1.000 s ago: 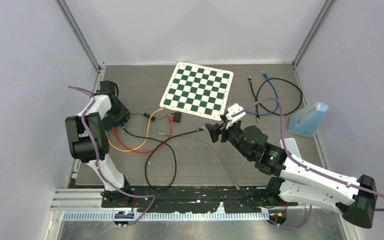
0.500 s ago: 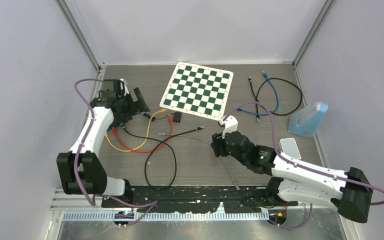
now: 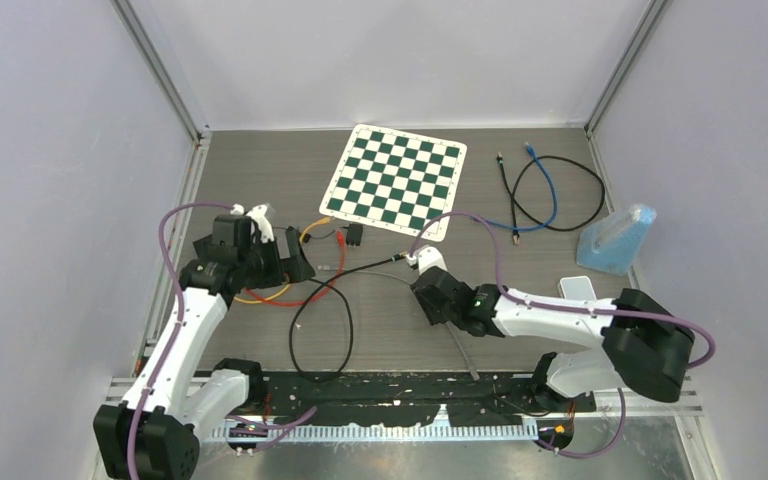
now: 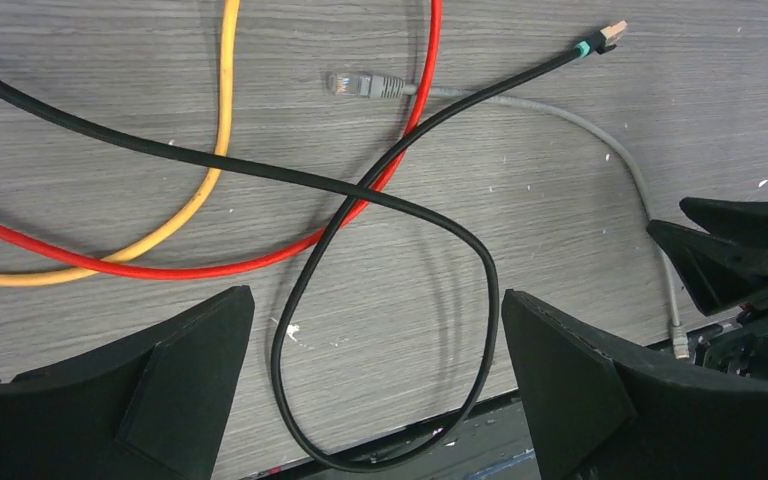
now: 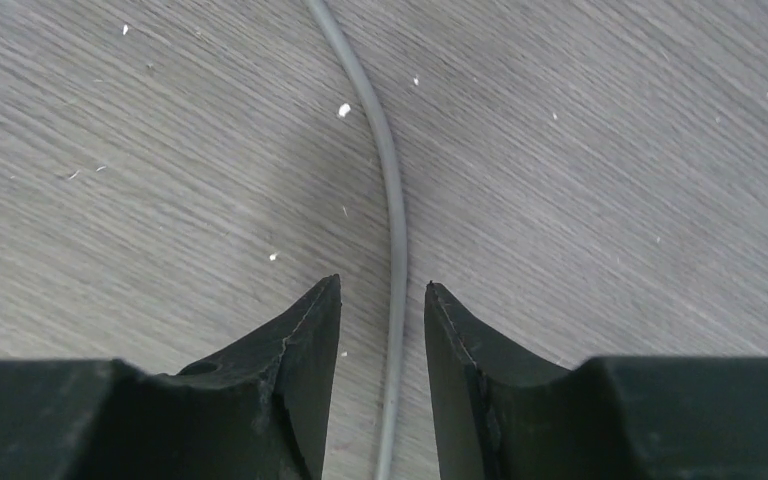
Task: Insert the plug into the switch port
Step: Move the connector to the center of the board.
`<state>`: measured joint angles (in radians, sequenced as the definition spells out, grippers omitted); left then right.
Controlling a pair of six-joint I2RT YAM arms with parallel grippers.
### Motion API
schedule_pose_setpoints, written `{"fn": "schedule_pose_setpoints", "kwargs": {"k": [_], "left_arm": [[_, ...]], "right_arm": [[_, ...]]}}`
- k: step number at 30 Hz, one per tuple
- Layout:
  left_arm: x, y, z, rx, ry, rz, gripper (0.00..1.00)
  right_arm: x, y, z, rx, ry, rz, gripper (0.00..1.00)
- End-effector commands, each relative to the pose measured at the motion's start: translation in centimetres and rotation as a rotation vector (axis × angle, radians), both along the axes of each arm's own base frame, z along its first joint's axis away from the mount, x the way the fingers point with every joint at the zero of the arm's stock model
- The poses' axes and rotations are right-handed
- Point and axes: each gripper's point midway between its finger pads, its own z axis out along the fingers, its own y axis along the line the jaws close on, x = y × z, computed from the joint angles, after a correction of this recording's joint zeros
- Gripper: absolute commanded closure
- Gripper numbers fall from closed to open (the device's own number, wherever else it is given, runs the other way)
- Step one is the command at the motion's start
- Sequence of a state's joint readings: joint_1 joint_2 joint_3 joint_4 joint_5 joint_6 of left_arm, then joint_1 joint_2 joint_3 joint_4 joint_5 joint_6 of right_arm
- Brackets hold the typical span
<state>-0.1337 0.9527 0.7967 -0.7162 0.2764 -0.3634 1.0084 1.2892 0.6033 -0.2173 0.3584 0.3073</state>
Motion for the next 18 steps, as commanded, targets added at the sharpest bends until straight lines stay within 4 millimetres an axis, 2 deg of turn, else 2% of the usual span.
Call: {"fn": "schedule_pose_setpoints", "kwargs": {"k": [1, 5, 12, 14, 16, 17, 18], "left_arm": [[0.3, -0.4, 0.9, -0.028, -0.074, -0.002, 0.00], [-0.3, 1.3, 0.6, 0.028, -0.099, 0.073, 0.00], [-0.9, 0.2, 1.5, -0.021, -0.138, 0.015, 0.00], [-1.0, 0.2, 1.6, -0.023, -0.141, 0.012, 0.01], [-0.8, 0.2, 1.7, -0.024, -0.156, 0.014, 0.01], [-0.7, 0.2, 1.7, -0.023, -0.157, 0.020, 0.01], [-0.7, 0.4, 1.5, -0.019, -0.154, 0.028, 0.01]], "right_arm": [[2.4, 1.8, 1.4, -0.020, -0.081, 0.021, 0.58], [3.2, 1.8, 0.2, -0.060, -0.069, 0.003, 0.60], [2.9, 1.8, -2.9, -0.105, 0.025, 0.011, 0.63], [2.6, 1.6, -3.3, -0.110, 0.041, 0.014, 0.67], [2.3, 1.3, -3.6, -0.108, 0.057, 0.019, 0.78], [2.2, 0.9, -3.7, -0.117, 0.067, 0.010, 0.89], [2.2, 0.6, -3.7, -0.122, 0.074, 0.002, 0.92]]}}
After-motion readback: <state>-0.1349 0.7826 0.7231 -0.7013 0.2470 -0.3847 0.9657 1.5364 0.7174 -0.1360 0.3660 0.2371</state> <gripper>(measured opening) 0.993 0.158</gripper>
